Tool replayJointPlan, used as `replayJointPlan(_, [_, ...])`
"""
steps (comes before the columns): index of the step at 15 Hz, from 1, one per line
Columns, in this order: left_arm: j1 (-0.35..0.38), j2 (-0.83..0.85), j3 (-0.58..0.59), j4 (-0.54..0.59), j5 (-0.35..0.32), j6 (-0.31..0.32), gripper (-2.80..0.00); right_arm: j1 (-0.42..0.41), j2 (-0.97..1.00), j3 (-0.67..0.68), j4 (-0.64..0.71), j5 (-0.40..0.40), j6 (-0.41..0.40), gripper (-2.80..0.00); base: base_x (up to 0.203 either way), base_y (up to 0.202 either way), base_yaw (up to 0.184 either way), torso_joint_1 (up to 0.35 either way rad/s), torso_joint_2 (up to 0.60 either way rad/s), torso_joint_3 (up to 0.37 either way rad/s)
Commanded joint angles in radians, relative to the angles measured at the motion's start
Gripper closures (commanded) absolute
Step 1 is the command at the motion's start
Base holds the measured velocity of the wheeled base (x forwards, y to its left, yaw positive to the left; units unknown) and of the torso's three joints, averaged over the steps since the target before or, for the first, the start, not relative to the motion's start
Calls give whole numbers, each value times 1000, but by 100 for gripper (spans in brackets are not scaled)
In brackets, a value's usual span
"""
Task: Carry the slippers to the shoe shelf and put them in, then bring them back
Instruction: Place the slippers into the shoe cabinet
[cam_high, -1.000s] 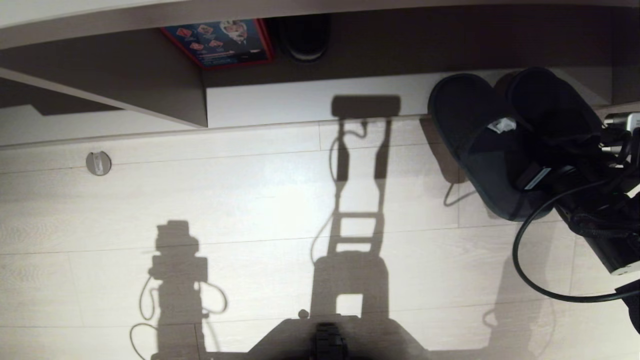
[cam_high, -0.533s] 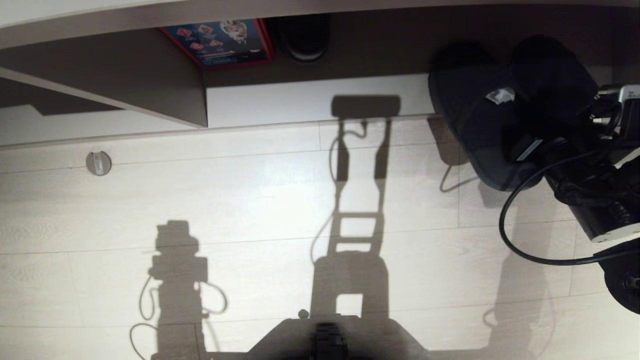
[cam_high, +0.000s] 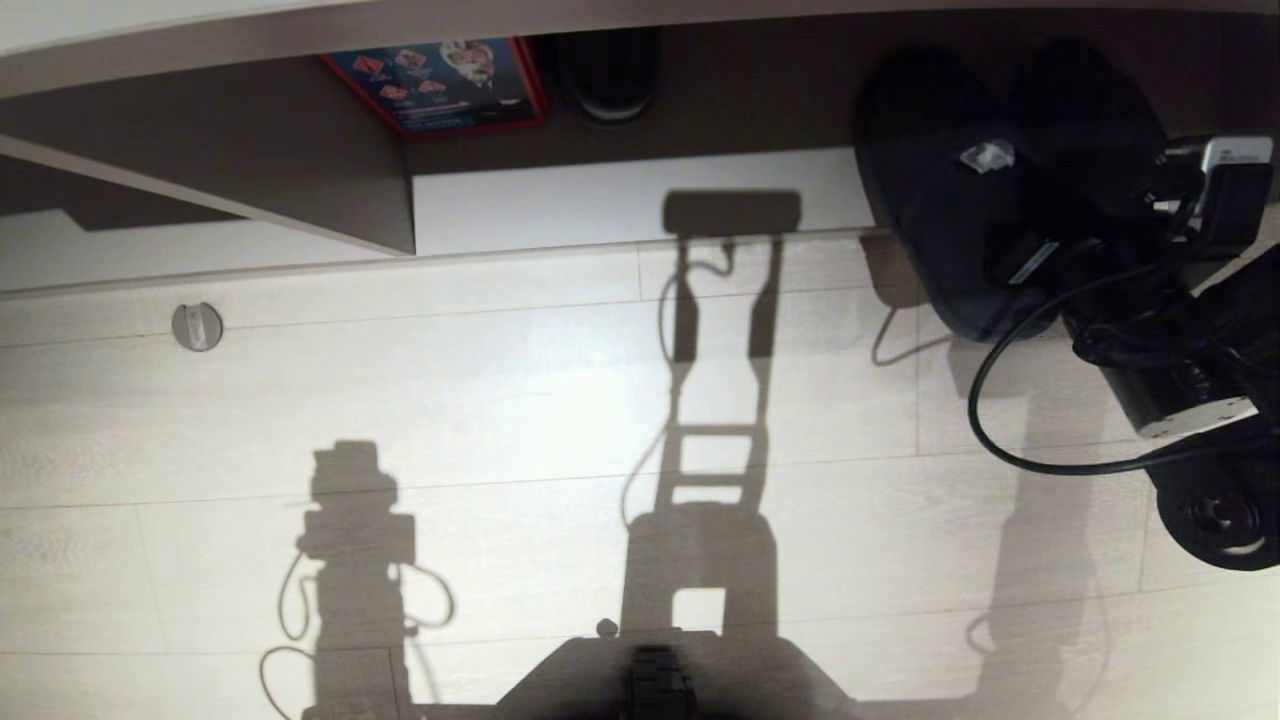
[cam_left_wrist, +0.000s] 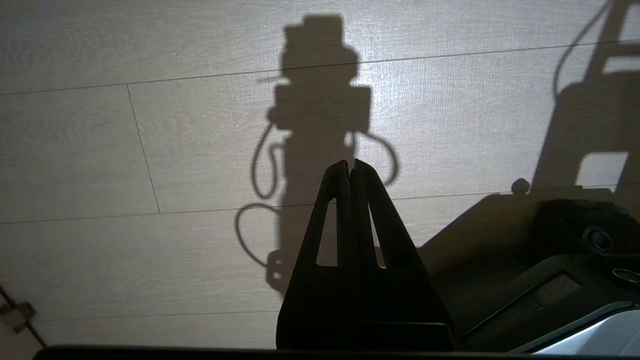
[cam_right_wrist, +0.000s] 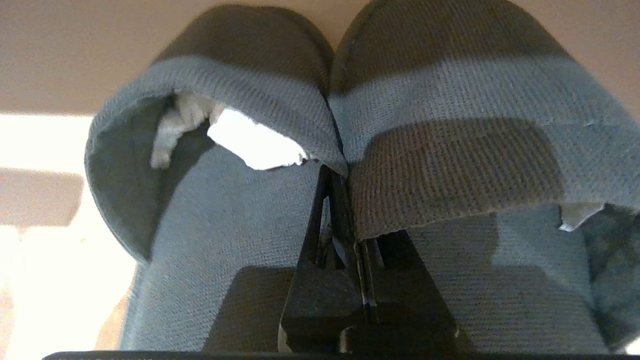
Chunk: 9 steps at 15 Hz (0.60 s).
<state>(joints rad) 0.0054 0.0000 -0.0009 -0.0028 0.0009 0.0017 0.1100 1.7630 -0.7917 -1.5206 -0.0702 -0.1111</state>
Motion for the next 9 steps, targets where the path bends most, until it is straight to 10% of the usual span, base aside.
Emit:
replayJointPlan(1, [1, 0, 1, 0, 1, 0, 0, 0, 39, -45, -9, 0, -7, 0, 0, 0, 0, 0, 0, 0])
replayJointPlan(9, [1, 0, 1, 0, 1, 0, 0, 17, 104, -187, -9, 0, -42, 0, 0, 0, 0, 0, 0, 0])
